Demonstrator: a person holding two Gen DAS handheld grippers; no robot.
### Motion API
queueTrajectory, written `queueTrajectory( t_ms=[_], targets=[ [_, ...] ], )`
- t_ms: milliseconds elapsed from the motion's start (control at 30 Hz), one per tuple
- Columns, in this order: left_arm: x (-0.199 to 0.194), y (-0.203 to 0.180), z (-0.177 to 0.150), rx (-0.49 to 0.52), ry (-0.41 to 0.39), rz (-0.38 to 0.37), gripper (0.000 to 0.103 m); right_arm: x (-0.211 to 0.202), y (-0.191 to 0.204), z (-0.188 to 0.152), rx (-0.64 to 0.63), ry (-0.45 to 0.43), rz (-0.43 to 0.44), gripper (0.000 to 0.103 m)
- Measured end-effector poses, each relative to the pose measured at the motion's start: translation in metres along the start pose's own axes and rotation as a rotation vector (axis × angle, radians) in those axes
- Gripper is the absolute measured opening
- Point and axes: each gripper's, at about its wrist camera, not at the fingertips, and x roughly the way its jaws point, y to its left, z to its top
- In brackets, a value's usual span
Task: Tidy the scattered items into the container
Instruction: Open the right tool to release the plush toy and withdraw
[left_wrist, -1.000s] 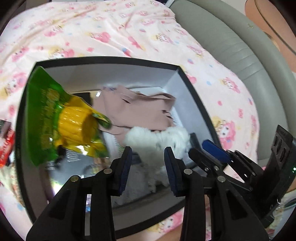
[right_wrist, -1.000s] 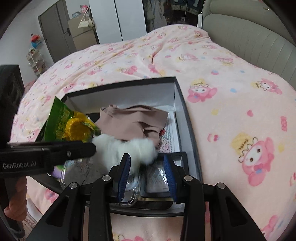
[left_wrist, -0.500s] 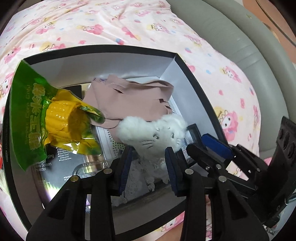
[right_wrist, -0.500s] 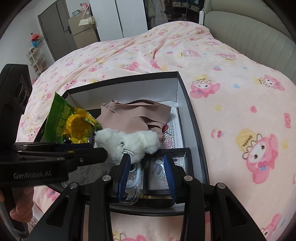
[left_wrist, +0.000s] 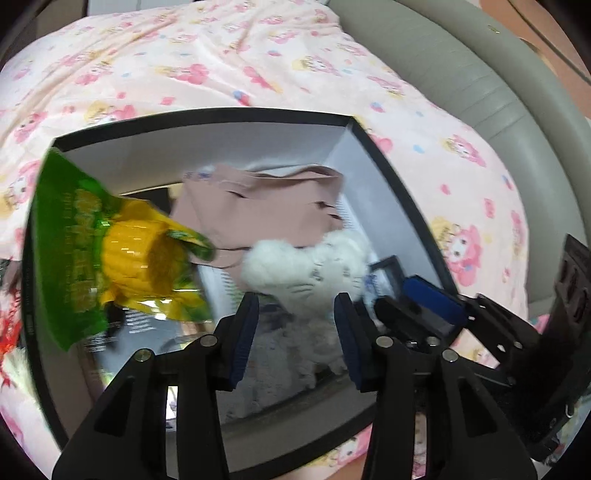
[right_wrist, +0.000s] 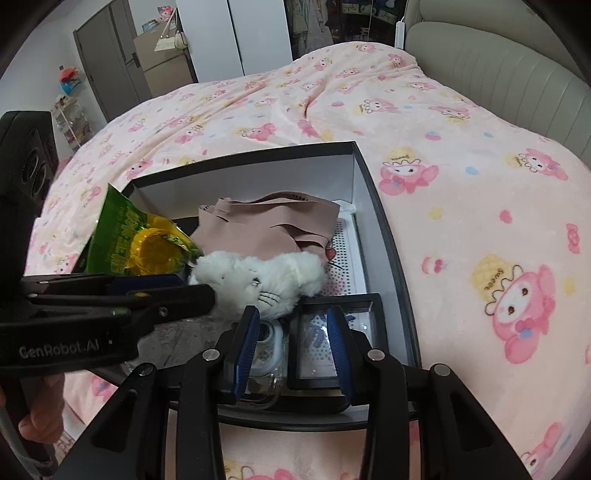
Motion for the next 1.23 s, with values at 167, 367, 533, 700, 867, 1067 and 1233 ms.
queueTrajectory(
  t_ms=[167, 367, 533, 700, 867, 1067, 1233],
  targets=[
    [-0.031, -0.008, -0.007, 0.015, -0.116, 0.093, 0.07, -0.009, 0.0, 0.004, 0.02, -0.014, -0.045, 0.038],
    [-0.092, -0.033, -0.023, 0.063, -0.301, 0.236, 0.089, -0.063, 0.013, 0.0, 0.032, -0.143, -0.06, 0.06],
    [-0.151, -0.042, -0.048, 0.051, -0.408, 0.273, 0.101, -0.117, 0.027, -0.008, 0.032, -0.209, -0.074, 0.075],
    [-0.205, -0.057, -0.08, 0.072, -0.485, 0.346, 0.102, -0.165, 0.04, -0.015, 0.026, -0.267, -0.106, 0.077],
    [-0.25, -0.069, -0.113, 0.06, -0.535, 0.391, 0.102, -0.21, 0.053, -0.037, 0.017, -0.313, -0.094, 0.077],
    [-0.287, -0.082, -0.159, 0.037, -0.595, 0.399, 0.102, -0.256, 0.056, -0.068, 0.033, -0.367, -0.115, 0.077],
    [-0.303, -0.09, -0.199, 0.034, -0.616, 0.415, 0.102, -0.278, 0.065, -0.097, 0.007, -0.38, -0.124, 0.077]
  ],
)
